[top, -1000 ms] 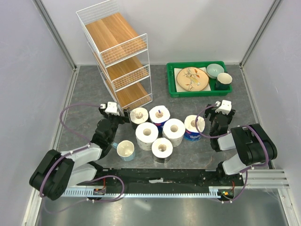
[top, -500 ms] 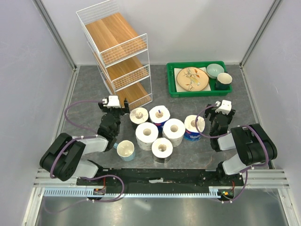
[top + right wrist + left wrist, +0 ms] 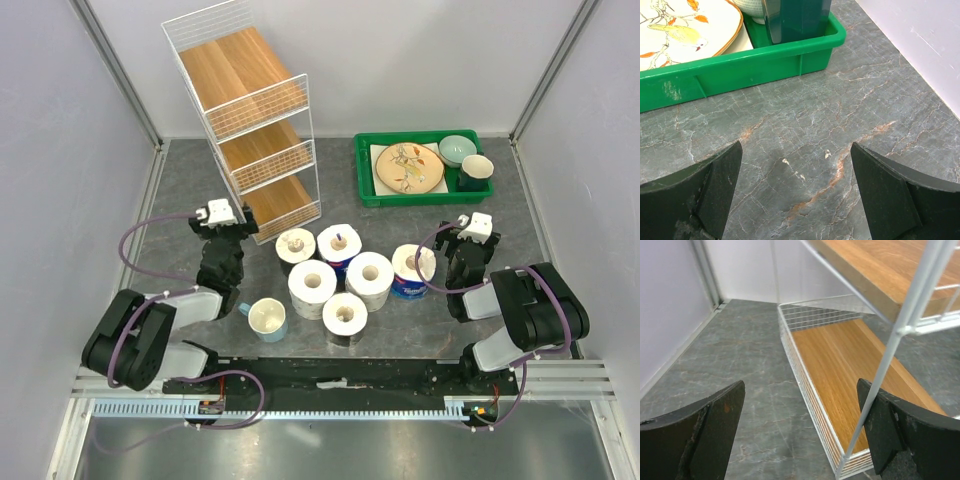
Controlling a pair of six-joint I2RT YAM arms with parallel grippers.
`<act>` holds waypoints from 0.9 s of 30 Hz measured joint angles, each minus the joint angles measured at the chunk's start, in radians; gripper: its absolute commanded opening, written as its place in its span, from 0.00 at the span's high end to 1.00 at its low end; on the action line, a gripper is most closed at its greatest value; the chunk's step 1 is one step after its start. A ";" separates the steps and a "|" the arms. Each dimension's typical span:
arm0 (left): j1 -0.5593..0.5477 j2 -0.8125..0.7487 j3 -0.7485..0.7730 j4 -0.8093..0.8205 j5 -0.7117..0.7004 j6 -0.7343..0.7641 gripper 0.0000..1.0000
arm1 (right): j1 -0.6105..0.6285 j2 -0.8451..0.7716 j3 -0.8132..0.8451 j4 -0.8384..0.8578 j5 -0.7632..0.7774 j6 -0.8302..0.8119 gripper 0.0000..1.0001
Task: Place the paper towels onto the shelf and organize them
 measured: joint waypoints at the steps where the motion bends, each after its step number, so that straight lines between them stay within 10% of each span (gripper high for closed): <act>1: 0.023 -0.014 -0.006 -0.015 0.008 -0.024 0.00 | 0.000 0.000 0.000 0.000 0.000 0.000 0.02; 27: 0.349 -0.325 -0.080 -0.436 -0.015 -0.604 0.00 | 0.000 0.000 0.000 0.000 0.000 0.000 0.02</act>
